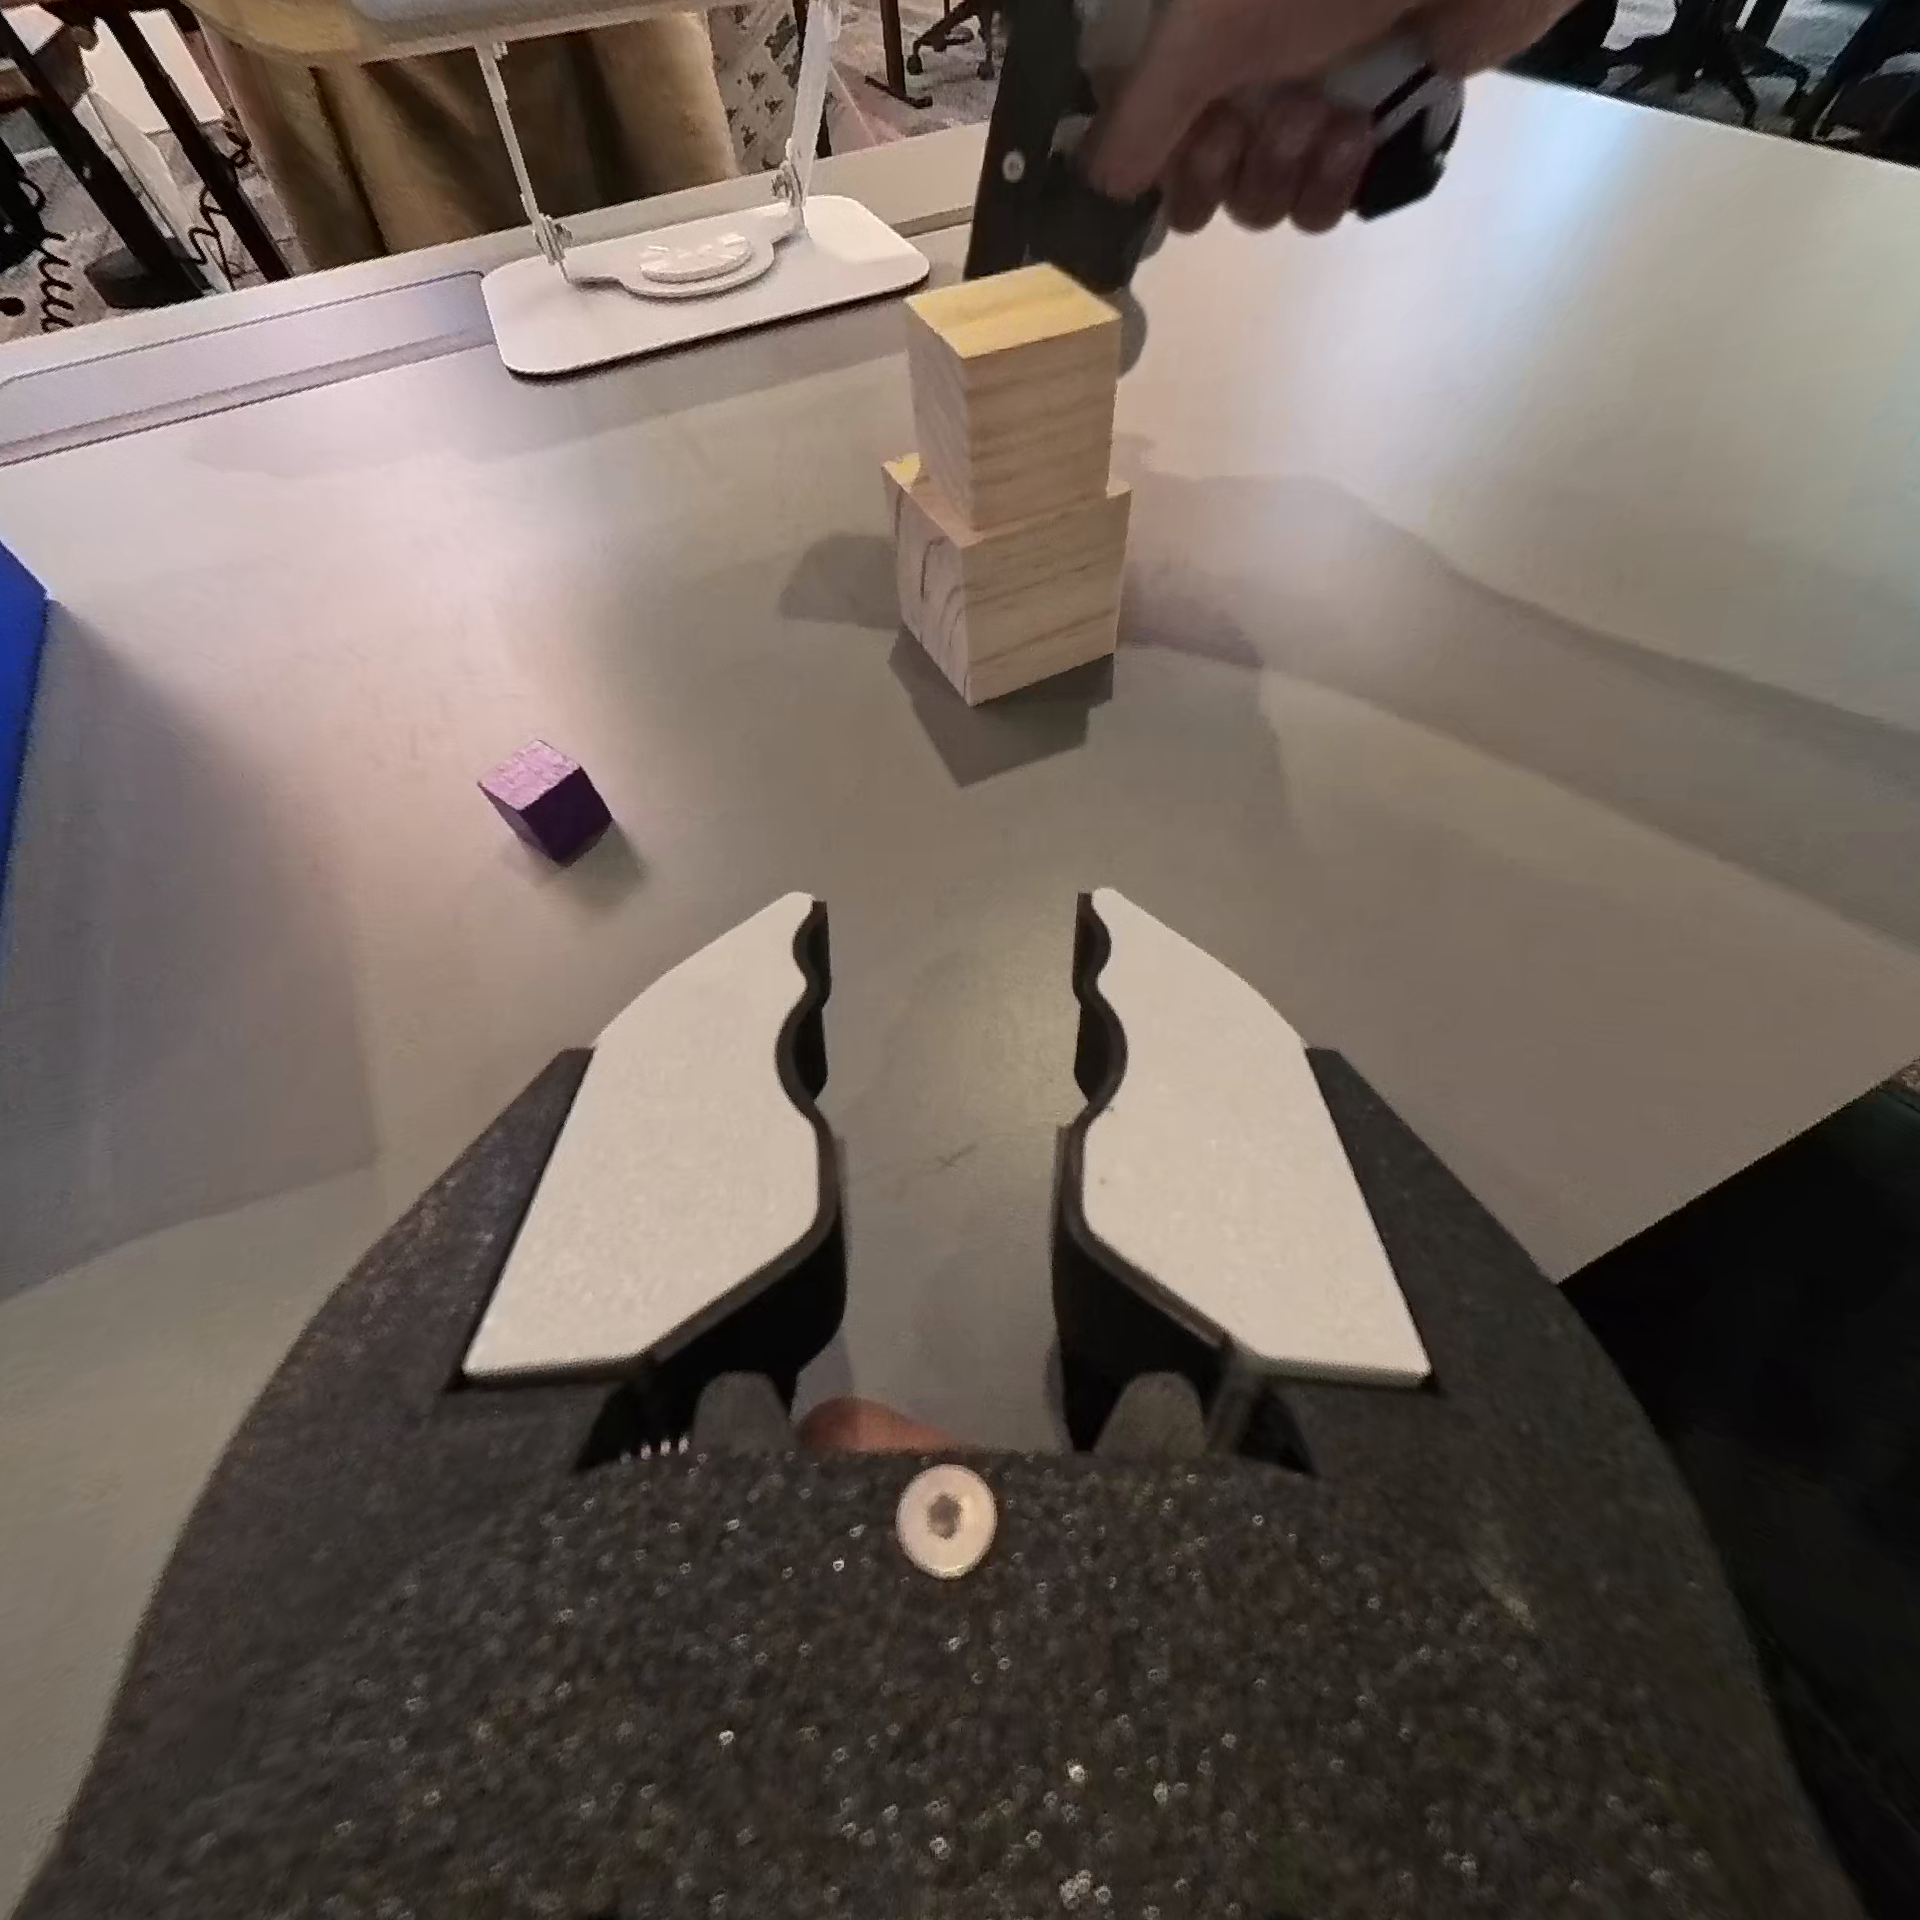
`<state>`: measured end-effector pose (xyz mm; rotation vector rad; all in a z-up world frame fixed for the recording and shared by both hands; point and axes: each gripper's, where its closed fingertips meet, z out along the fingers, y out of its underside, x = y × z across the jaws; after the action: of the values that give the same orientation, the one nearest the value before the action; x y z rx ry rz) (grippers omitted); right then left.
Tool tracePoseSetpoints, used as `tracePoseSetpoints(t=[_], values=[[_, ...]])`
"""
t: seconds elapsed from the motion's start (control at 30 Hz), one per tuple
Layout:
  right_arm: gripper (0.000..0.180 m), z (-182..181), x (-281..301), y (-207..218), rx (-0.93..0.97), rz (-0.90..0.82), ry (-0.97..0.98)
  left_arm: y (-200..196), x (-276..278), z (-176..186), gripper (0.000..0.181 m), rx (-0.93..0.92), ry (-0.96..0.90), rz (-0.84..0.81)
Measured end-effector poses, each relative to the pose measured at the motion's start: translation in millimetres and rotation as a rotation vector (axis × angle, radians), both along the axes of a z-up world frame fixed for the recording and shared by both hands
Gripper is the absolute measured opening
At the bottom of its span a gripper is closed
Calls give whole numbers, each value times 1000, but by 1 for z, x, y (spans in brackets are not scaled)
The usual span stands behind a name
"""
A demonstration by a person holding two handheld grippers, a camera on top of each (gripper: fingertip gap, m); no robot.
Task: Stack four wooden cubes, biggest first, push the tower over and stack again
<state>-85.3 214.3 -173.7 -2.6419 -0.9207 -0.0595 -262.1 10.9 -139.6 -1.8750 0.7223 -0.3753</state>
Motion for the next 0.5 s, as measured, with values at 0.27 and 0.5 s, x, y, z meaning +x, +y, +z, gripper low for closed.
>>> tracePoseSetpoints(t=[0.27,0.5], values=[[27,42,-21,-3,56,144,90,0,-1,0,44,-2,-1,0],[27,154,-79,-58,212,566,65,0,0,0,44,-7,0,0]])
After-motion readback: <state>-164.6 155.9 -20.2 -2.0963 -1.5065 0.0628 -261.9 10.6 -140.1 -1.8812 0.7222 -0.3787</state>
